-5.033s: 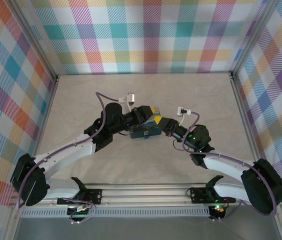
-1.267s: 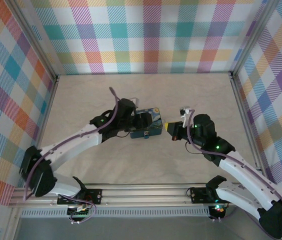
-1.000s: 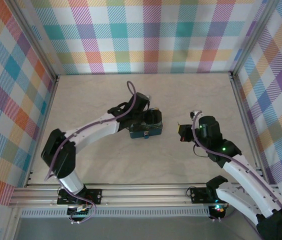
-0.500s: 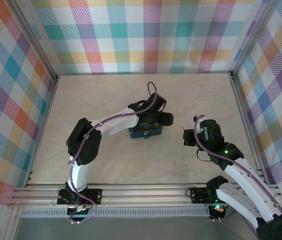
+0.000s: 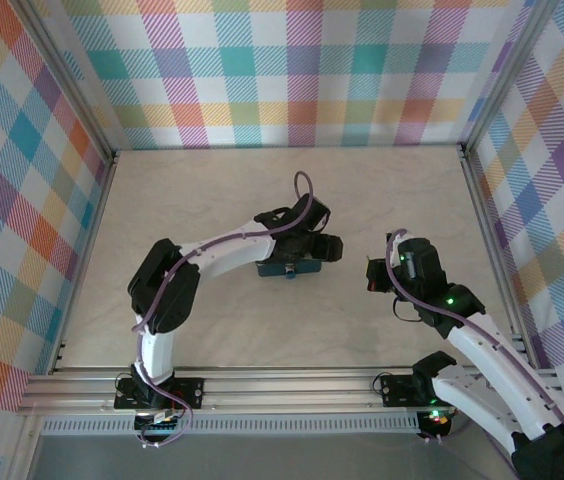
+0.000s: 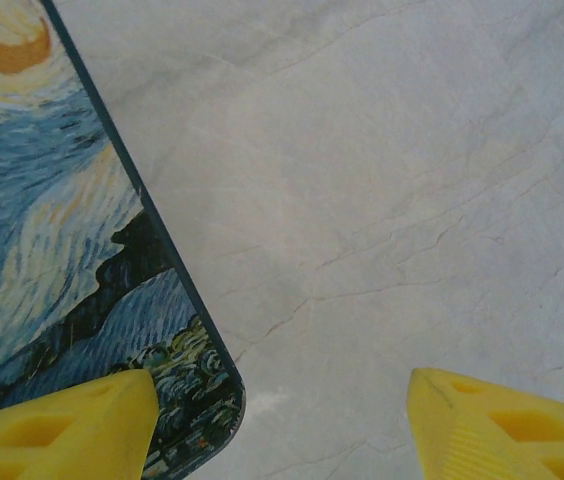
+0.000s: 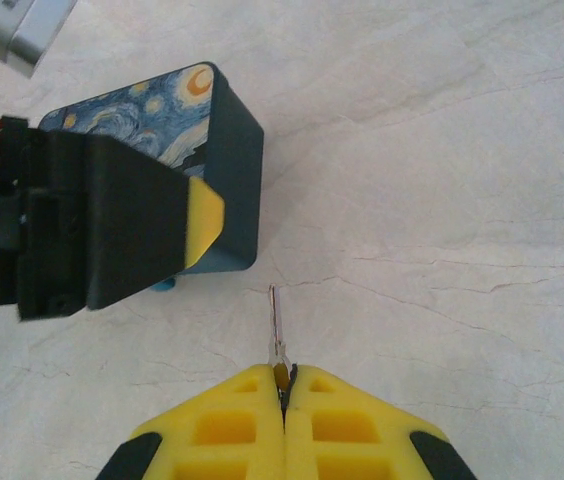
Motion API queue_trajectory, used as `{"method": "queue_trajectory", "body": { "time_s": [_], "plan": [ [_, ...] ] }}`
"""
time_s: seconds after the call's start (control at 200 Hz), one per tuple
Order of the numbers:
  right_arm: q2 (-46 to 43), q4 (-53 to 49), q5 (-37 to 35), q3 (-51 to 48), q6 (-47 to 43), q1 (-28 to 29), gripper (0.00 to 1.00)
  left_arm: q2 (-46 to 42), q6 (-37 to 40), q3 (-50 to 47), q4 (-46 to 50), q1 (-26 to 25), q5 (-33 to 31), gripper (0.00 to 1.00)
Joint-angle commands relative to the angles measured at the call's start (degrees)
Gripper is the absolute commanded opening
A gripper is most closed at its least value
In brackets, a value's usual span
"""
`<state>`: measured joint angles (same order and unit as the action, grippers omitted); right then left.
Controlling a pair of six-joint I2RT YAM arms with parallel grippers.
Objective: Unlock the padlock with the key
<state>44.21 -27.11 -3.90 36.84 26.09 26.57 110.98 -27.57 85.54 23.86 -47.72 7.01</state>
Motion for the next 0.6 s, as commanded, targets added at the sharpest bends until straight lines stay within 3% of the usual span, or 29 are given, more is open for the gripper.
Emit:
{"method": "queue_trajectory", "body": {
  "time_s": [0.0, 0.6],
  "plan": [
    [0.18, -0.08, -0.18, -0.75, -0.77, -0.55, 0.00, -2.88, 0.15, -4.11, 4.10, -0.45, 0.18, 0.68],
    [6.32, 10.90, 14.45, -3.61, -2.00, -0.64, 0.00, -20.42, -0.89, -17.95, -0.52, 0.52, -0.92, 0.70]
  ]
}}
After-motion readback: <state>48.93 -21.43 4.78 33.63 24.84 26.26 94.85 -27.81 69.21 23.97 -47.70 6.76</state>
